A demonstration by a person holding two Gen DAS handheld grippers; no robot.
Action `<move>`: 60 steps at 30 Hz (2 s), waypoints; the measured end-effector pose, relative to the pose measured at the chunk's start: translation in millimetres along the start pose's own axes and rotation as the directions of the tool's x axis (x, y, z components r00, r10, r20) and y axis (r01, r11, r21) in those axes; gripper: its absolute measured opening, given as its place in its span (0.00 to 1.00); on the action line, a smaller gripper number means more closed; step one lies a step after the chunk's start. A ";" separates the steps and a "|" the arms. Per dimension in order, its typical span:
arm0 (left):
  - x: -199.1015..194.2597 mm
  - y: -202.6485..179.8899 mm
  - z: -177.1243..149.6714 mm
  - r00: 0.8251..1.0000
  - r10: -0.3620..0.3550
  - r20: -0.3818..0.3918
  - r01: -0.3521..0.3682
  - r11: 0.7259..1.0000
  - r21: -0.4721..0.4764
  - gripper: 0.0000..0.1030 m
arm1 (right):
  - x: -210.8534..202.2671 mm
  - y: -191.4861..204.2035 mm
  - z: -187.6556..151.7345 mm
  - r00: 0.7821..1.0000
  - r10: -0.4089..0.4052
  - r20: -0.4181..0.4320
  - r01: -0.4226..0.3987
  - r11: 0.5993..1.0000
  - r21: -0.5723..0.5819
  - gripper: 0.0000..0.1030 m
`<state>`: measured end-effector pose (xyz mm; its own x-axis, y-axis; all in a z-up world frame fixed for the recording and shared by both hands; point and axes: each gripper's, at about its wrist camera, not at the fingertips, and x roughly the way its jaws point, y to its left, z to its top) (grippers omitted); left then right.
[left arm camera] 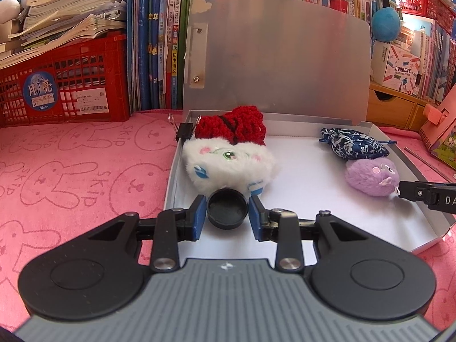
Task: Organize objects
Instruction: 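Lower the black lids into the box beside the plushes and open both grippers, then withdraw both grippers from the box back toward the pile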
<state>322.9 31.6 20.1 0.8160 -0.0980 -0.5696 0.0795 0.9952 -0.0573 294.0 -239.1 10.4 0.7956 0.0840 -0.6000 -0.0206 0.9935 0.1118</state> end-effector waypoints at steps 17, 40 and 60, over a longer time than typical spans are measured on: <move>-29.9 -10.3 3.8 0.999 -0.015 0.040 0.013 0.999 0.049 0.79 | -18.5 15.3 -3.8 0.999 0.008 0.050 -0.004 0.997 -0.074 0.75; -156.0 -19.8 -49.5 0.981 -0.149 0.123 0.143 0.988 0.063 0.93 | -132.2 24.1 -41.7 0.986 0.112 0.125 -0.095 0.987 -0.131 1.00; -207.9 -3.9 -126.2 0.992 -0.110 0.054 0.110 0.994 -0.004 0.93 | -192.0 33.6 -117.6 0.978 0.180 0.107 -0.166 0.978 -0.122 1.00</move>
<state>80.6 47.9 35.2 0.8320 -0.2064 -0.5149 0.1668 0.9783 -0.1226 69.4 -212.9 36.2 0.8389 0.2525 -0.4823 -0.2265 0.9675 0.1125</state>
